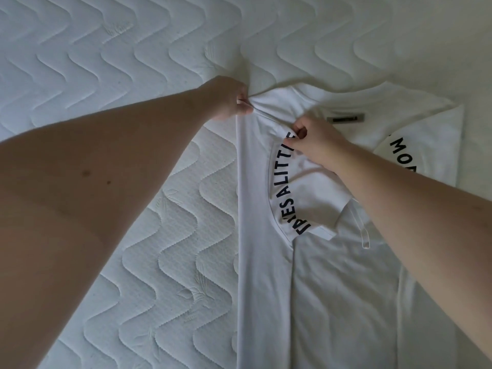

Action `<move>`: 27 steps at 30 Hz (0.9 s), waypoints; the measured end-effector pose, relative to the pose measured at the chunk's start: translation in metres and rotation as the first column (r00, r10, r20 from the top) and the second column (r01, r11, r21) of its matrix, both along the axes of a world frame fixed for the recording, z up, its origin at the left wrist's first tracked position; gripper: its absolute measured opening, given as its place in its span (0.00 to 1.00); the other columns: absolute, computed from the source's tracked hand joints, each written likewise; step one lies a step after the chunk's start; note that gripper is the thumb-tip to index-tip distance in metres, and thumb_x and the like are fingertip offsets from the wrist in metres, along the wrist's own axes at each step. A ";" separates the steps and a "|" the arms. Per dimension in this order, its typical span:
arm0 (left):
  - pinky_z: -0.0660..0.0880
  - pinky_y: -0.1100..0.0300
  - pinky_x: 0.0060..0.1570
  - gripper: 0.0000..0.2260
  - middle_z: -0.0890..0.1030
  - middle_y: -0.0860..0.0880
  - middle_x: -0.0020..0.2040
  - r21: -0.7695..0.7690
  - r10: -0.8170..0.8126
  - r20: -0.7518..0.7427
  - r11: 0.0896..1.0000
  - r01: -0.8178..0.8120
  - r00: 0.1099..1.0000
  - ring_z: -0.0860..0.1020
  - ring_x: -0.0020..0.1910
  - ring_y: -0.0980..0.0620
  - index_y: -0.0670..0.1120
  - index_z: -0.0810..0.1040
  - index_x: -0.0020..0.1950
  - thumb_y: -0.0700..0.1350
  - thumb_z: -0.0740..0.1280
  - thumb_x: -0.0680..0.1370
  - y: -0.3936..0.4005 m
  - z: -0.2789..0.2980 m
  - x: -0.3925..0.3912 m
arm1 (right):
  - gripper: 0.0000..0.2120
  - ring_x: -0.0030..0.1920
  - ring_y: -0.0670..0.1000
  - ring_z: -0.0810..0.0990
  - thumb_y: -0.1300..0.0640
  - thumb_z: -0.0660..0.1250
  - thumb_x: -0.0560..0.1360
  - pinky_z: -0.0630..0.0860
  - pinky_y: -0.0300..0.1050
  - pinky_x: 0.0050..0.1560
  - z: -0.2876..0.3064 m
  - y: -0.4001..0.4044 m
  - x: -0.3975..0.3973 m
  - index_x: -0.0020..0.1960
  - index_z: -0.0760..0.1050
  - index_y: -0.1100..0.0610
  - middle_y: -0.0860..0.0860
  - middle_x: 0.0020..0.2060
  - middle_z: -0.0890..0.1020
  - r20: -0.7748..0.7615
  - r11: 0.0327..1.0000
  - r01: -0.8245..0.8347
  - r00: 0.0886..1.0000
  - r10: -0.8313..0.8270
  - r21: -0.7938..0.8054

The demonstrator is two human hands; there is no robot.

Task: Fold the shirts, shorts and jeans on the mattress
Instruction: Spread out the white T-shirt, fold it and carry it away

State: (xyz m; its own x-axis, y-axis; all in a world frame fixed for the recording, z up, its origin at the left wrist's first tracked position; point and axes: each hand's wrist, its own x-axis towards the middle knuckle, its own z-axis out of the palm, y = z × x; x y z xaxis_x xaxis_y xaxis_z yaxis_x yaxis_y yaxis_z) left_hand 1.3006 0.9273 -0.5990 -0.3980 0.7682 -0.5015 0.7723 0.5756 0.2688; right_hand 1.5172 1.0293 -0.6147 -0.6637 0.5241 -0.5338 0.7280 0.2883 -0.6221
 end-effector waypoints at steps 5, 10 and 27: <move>0.65 0.57 0.41 0.10 0.74 0.50 0.44 0.046 0.083 0.016 0.995 -0.083 0.996 0.73 0.44 0.47 0.50 0.70 0.49 0.54 0.68 0.79 -0.001 -0.005 0.006 | 0.10 0.39 0.52 0.75 0.51 0.72 0.75 0.69 0.45 0.43 -0.006 0.000 -0.004 0.45 0.71 0.52 0.51 0.39 0.79 0.037 0.992 -0.082 0.996 0.079 0.098; 0.64 0.57 0.40 0.10 0.76 0.46 0.45 0.125 0.170 -0.023 0.978 -0.166 0.985 0.73 0.42 0.44 0.46 0.70 0.53 0.50 0.67 0.79 -0.007 -0.009 0.020 | 0.13 0.41 0.54 0.75 0.52 0.72 0.75 0.70 0.48 0.45 -0.010 -0.002 -0.005 0.40 0.69 0.52 0.49 0.35 0.74 0.045 0.971 -0.142 0.990 0.136 0.194; 0.66 0.49 0.67 0.24 0.71 0.44 0.73 0.374 -0.235 -0.242 0.873 0.314 0.941 0.69 0.72 0.43 0.46 0.69 0.75 0.54 0.62 0.80 -0.109 0.019 0.232 | 0.24 0.69 0.61 0.70 0.61 0.66 0.76 0.66 0.55 0.70 0.050 -0.054 0.179 0.71 0.69 0.62 0.59 0.69 0.73 -0.120 0.801 0.017 0.990 0.069 0.598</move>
State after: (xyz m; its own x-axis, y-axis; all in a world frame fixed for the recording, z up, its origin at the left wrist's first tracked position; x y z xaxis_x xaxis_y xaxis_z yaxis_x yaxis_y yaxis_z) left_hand 1.5323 0.8184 -0.5797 -0.1956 0.9785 -0.0652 0.9408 0.2060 0.2691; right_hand 1.6960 0.9750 -0.5644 -0.7217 0.6916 -0.0296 0.6404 0.6509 -0.4077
